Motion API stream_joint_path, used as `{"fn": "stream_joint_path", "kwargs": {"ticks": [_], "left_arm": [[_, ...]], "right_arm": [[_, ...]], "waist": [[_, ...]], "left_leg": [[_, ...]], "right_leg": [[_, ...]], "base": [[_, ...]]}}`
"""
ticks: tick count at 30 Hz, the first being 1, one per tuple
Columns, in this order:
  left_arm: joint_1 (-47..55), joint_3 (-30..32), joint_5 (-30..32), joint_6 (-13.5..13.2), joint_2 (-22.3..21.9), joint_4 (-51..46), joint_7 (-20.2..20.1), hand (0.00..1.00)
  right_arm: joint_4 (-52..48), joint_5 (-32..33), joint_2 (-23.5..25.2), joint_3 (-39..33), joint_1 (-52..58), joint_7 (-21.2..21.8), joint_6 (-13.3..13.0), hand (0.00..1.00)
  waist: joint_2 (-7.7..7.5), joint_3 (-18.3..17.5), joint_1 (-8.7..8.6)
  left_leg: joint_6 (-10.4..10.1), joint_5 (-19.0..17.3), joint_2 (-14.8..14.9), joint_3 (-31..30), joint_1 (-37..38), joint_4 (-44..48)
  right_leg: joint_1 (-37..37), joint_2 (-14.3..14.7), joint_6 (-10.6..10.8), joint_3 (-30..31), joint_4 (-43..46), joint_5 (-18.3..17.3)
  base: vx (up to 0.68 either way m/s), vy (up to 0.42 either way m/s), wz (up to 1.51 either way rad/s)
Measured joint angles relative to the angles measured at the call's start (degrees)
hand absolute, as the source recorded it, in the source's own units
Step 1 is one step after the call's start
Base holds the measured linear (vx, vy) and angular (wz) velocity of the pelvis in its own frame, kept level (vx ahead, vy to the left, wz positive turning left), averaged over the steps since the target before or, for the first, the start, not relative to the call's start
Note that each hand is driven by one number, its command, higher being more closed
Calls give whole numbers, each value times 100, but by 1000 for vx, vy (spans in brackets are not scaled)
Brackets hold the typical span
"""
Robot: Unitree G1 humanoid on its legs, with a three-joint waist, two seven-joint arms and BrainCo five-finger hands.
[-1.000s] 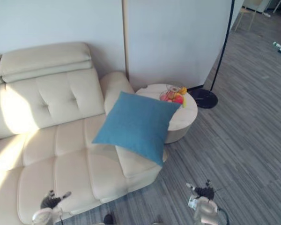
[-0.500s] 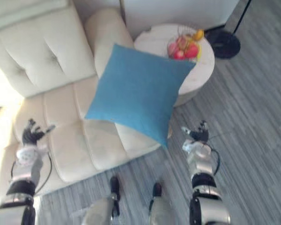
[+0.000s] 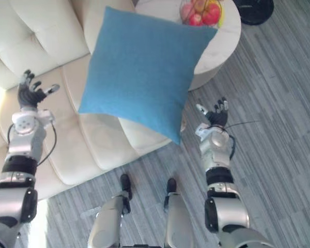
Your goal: Pick up cushions and gather them together orderly.
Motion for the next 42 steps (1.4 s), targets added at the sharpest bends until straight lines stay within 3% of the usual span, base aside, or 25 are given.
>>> {"fn": "stream_joint_path", "kwargs": {"ticks": [6, 12, 35, 36, 38, 39, 42], "left_arm": [[-437, -161, 43, 51, -261, 359, 0, 0], [-601, -150, 355, 281, -367, 524, 13, 0], [-1367, -92, 904, 389, -842, 622, 135, 0], [-1368, -92, 903, 389, -882, 626, 144, 100], [-1368, -96, 901, 388, -975, 628, 179, 100], [-1368, -95, 897, 388, -1030, 645, 240, 100], [-1370, -96, 849, 382, -1080, 729, 278, 100]], "right_arm": [[-104, 254, 227, 261, -193, 3, -80, 0], [-366, 252, 415, 368, -231, -52, -87, 0], [-1034, 368, 859, 903, -568, -29, -219, 0], [-1033, 366, 859, 981, -613, -33, -220, 0], [-1033, 363, 859, 1024, -720, -43, -220, 0], [-1031, 358, 868, 1034, -758, -45, -219, 100], [-1027, 352, 865, 1040, -807, -111, -219, 100]], "waist": [[0, 0, 1], [0, 0, 25], [-5, -1, 200], [-5, -1, 196], [-7, -1, 190], [-12, 1, 191], [-12, 2, 188]], "left_leg": [[23, -45, 45, 101, -372, 1], [35, -6, 159, 176, -599, 100], [-72, 365, 340, 78, -1106, -232], [-66, 393, 341, 68, -1135, -262], [-64, 442, 345, 63, -1195, -303], [-54, 462, 346, 63, -1210, -316], [-49, 470, 347, 56, -1217, -317]], "right_leg": [[-406, 26, -34, -1, -30, -12], [-529, 102, -198, -49, -239, 130], [-842, 312, -301, -314, -830, 643], [-875, 317, -301, -335, -832, 643], [-946, 323, -313, -349, -834, 651], [-962, 328, -327, -354, -837, 660], [-965, 331, -330, -365, -830, 662]], "base": [[-117, 2, -6], [-66, -17, -9], [9, -17, 0], [-21, -36, 4], [-24, -48, 2], [-10, -48, 0], [4, -24, 1]]}}
